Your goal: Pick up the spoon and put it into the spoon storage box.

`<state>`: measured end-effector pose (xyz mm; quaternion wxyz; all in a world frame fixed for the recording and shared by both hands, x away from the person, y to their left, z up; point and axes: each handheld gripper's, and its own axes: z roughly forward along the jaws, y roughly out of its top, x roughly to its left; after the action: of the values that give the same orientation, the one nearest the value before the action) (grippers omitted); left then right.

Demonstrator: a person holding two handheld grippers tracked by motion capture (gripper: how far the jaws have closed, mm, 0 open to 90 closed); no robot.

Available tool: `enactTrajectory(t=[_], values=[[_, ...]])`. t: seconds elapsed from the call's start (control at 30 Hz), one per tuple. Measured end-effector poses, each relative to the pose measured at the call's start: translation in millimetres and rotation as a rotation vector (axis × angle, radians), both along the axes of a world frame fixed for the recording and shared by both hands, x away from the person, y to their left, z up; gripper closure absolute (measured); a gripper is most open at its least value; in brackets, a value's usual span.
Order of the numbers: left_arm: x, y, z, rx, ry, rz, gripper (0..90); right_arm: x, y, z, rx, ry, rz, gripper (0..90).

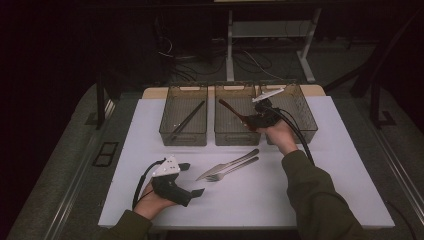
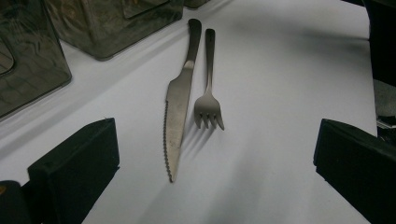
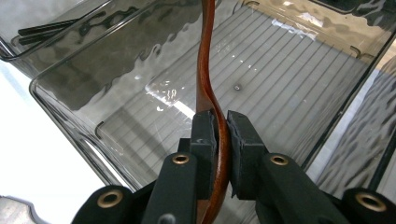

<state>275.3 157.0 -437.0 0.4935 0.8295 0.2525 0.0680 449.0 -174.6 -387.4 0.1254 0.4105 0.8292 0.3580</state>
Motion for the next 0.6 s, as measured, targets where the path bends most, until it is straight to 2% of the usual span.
enactTrajectory(t=[0.17, 0.37, 0.6], values=[[0.1, 0.1, 0.0, 0.003, 0.000, -0.002, 0.0, -0.6, -2.4, -0.1, 0.022, -0.004, -0.008, 70.7], [0.0, 0.0, 0.0, 0.000, 0.000, -0.001, 0.0, -2.5, -7.8, 5.1, 0.081, -0.007, -0.017, 61.3], [0.2, 0.7, 0.1, -0.001, 0.001, -0.001, 0.0, -11.7, -21.8, 18.2, 0.156, -0.050, -0.017, 47.5]])
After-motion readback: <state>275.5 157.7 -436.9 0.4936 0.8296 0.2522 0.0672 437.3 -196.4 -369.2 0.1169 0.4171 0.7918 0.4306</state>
